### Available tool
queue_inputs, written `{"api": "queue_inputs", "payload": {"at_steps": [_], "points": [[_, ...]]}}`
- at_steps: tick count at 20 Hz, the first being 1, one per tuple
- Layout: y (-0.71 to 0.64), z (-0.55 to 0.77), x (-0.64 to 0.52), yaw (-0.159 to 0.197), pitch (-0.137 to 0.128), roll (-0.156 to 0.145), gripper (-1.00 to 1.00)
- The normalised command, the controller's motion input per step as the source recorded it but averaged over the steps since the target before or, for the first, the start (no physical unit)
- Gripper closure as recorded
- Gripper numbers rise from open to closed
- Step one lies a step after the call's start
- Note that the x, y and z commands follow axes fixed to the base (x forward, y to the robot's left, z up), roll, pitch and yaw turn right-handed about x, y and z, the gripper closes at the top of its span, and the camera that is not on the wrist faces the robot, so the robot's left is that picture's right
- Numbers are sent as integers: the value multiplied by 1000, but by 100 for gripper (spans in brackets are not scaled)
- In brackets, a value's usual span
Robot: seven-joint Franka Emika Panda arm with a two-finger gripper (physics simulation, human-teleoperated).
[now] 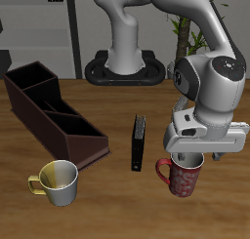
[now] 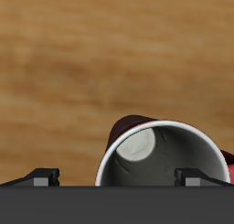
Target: Place the red mug into the right desk caddy's right compartment
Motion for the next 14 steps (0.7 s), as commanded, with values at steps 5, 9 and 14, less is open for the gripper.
{"api": "queue_inputs", "payload": {"at_steps": [5,9,14], "points": [[86,-381,64,-11,51,9,-100],[39,-284,19,-16,48,31,-100],[10,-130,16,-28,30,14,100]]}}
